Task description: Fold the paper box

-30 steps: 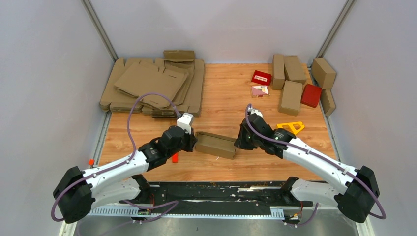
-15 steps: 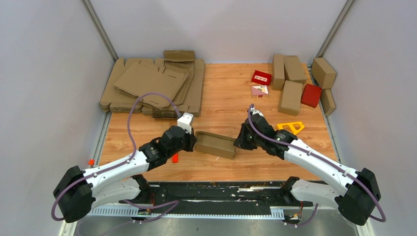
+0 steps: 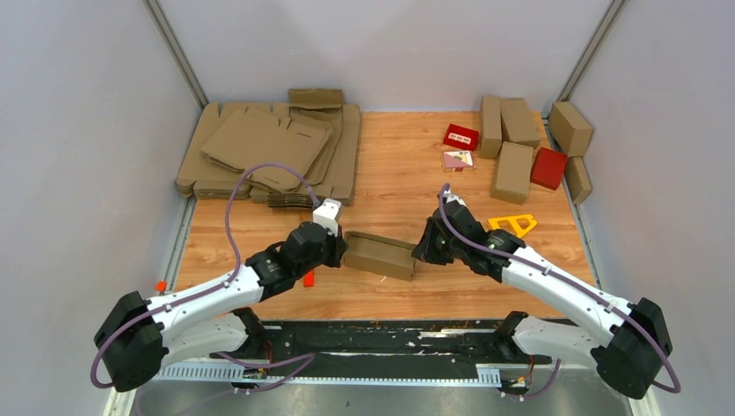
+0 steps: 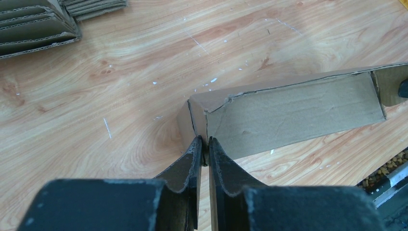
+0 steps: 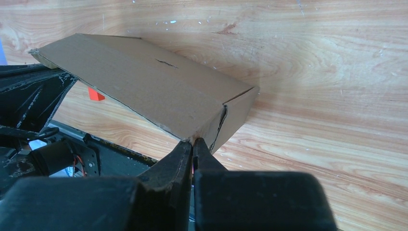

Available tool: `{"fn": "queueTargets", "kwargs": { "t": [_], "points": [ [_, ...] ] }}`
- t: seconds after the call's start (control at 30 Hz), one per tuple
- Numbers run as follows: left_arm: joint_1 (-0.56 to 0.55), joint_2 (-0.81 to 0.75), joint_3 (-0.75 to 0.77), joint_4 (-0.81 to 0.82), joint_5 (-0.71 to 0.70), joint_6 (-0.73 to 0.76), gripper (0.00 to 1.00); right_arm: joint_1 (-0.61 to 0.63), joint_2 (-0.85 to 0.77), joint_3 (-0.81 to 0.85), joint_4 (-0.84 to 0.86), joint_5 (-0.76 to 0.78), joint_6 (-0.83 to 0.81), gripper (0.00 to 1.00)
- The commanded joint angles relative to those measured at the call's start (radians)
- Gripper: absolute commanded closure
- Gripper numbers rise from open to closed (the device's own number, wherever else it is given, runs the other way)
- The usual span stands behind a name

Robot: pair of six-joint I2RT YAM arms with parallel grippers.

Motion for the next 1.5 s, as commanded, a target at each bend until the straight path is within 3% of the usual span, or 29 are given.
{"fn": "queueTargets", "kwargs": {
  "t": [0.0,0.33,0.8,0.97,1.03,1.33,1.47],
  "points": [
    [-0.014,0.013,0.032,0.003,0.01,0.012,0.84,-0.007,-0.018,-0.026,0.064,-0.072,0.065,1.0],
    [-0.018,0.011,0.03,0.003,0.006,0.01,0.84,-0.008,0.009,-0.036,0.102,-0.119,0.086,1.0],
    [-0.02,0.005,0.028,-0.002,-0.003,0.016,0.84,-0.012,-0.027,0.011,-0.064,0.0,-0.061,1.0],
    [-0.019,0.004,0.03,-0.004,-0.004,0.015,0.84,-0.012,-0.02,0.018,-0.071,-0.006,-0.116,0.79],
    [-0.02,0.003,0.031,-0.005,-0.004,0.015,0.84,-0.012,-0.017,0.019,-0.066,-0.011,-0.126,0.75],
    [-0.02,-0.001,0.033,-0.012,-0.004,0.016,0.84,-0.01,0.002,0.048,-0.092,0.013,-0.158,0.72],
    [-0.02,-0.006,0.033,-0.014,-0.006,0.015,0.85,-0.01,0.017,0.059,-0.119,0.028,-0.163,0.79]
  ]
}}
